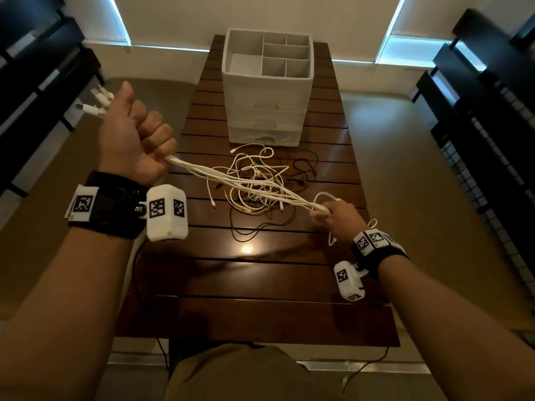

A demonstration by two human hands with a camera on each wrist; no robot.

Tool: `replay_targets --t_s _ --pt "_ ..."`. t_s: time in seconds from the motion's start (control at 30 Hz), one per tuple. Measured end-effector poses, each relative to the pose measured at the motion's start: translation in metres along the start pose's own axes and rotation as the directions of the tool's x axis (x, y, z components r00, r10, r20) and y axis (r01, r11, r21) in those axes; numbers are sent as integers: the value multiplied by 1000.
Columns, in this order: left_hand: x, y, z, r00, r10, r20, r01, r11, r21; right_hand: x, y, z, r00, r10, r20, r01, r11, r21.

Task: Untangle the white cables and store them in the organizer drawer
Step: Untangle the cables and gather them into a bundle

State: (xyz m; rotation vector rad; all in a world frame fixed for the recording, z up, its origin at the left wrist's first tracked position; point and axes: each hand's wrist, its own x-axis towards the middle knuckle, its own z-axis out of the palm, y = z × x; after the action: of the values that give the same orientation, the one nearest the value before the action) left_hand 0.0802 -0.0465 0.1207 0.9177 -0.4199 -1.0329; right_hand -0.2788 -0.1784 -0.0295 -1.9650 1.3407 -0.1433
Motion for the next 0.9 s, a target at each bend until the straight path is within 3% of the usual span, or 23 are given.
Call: replay_targets --t_s 0.07,0.1,0.2,0.33,0.43,0.5,0.6,0.8,0.9 --pt "0 2 -3 1000 10 -19 -10 1000 -3 -4 -1 -1 999 20 26 -25 979 202" --pt "0 2 -4 1000 10 -25 -9 1000 13 -5 -2 -1 1000 21 -1 -20 979 205" --pt "-1 -6 0 999 -30 -22 33 989 142 2 -2 -4 993 -3 -116 -2 999 -38" --pt "-12 -34 20 990 -143 13 120 877 466 -3 -33 -6 998 20 58 7 903 -429" --pt "-24 -67 41 949 -272 156 107 749 654 -7 -68 -8 993 -109 53 121 852 -510" --pt "-31 -87 53 918 -345 198 74 638 766 -9 -92 -11 977 -210 29 197 849 -491" --pt "-37 -109 64 911 -354 209 -25 460 888 -11 -116 -15 953 -303 18 280 855 -437" --pt "-33 -108 58 887 -301 350 -189 455 870 -14 -122 -18 943 -330 -34 290 870 -398" --pt "-33 -110 56 860 -338 383 -267 343 901 -13 -126 -19 929 -365 -53 312 853 -418"
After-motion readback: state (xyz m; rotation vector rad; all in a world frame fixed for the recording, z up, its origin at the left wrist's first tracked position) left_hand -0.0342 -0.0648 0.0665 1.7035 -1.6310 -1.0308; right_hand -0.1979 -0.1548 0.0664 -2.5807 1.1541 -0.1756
